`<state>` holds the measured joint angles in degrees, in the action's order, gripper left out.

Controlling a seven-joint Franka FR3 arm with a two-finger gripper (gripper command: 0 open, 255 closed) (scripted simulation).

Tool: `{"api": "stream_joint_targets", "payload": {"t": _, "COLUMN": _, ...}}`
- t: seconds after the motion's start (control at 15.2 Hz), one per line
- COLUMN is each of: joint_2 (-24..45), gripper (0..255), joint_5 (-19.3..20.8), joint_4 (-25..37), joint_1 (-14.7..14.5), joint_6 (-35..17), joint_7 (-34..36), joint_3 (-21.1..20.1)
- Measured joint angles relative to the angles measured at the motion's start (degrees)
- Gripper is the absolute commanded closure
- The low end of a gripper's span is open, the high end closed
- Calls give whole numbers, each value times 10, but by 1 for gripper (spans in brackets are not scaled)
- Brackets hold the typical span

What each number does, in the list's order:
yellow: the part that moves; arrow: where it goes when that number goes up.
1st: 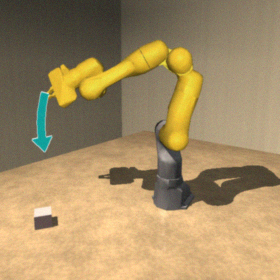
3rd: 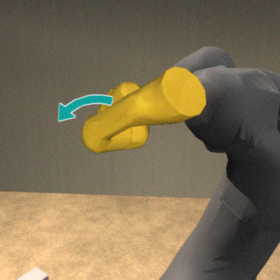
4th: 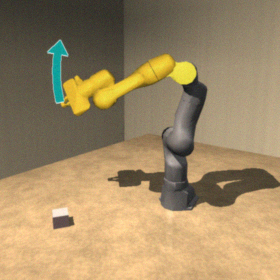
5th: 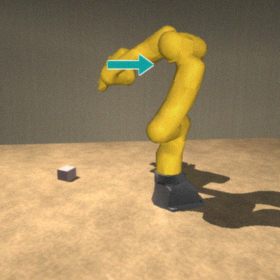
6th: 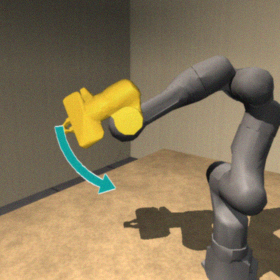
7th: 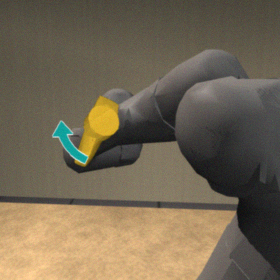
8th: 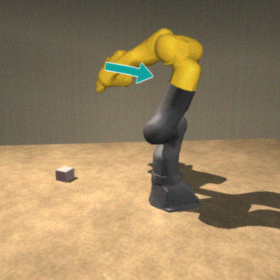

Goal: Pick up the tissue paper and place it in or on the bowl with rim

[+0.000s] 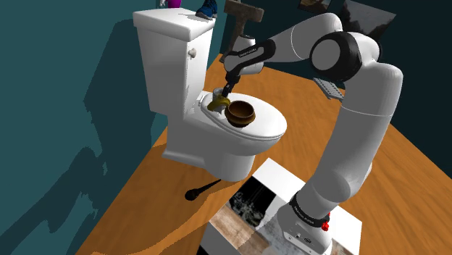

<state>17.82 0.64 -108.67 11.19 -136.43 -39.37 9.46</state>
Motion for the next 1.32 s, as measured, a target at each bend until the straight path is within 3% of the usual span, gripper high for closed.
{"api": "stream_joint_targets", "payload": {"t": 0.2, "joint_2": 0, "gripper": 0, "joint_5": 0, "joint_4": 0, "joint_1": -1, "joint_6": -1, "joint_7": 1, "joint_3": 0}}
{"api": "stream_joint_targets", "payload": {"t": 0.26, "joint_2": -1, "gripper": 255, "joint_5": 0, "joint_4": -2, "joint_1": -1, "joint_6": -2, "joint_7": 1, "joint_3": 0}}
{"api": "stream_joint_targets", "payload": {"t": 1.32, "joint_2": -13, "gripper": 255, "joint_5": 4, "joint_4": 10, "joint_1": -2, "joint_6": 32, "joint_7": 2, "joint_3": 2}}
